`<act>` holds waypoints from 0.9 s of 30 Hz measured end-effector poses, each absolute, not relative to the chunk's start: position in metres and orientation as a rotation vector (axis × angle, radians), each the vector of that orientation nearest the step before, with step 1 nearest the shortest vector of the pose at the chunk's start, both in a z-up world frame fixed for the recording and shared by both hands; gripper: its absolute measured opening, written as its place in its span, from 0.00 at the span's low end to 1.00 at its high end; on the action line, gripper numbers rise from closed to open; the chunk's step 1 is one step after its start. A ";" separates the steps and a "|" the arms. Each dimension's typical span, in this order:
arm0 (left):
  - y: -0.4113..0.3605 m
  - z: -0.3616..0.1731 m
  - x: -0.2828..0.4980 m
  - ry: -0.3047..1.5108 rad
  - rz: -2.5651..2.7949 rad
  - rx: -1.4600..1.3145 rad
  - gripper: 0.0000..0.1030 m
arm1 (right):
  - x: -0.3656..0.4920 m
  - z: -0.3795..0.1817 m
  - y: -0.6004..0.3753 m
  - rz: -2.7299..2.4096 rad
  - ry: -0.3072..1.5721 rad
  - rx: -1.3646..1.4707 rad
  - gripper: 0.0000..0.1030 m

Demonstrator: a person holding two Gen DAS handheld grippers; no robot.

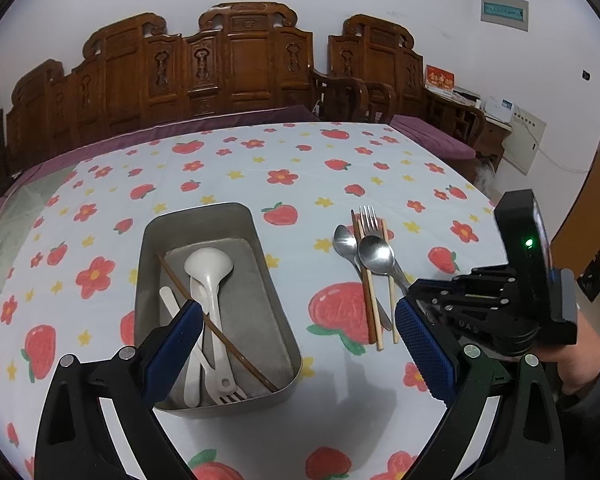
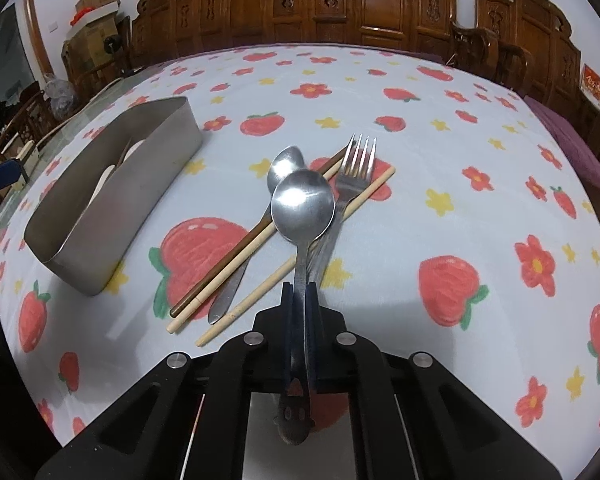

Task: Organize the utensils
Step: 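Grasp a metal spoon by its handle with the right gripper and lift it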

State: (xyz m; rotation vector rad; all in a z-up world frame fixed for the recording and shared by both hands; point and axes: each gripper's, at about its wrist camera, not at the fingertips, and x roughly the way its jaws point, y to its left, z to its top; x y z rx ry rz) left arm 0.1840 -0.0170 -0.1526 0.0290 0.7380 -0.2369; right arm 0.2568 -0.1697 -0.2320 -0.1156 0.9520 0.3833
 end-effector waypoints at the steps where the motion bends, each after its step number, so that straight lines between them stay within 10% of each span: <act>1: -0.018 -0.153 0.184 0.740 -0.237 0.032 0.90 | 0.256 -0.229 -0.173 0.379 0.941 -0.112 0.07; 27: -0.059 -0.175 0.182 0.794 -0.281 0.111 0.90 | 0.263 -0.239 -0.173 0.452 0.937 -0.160 0.14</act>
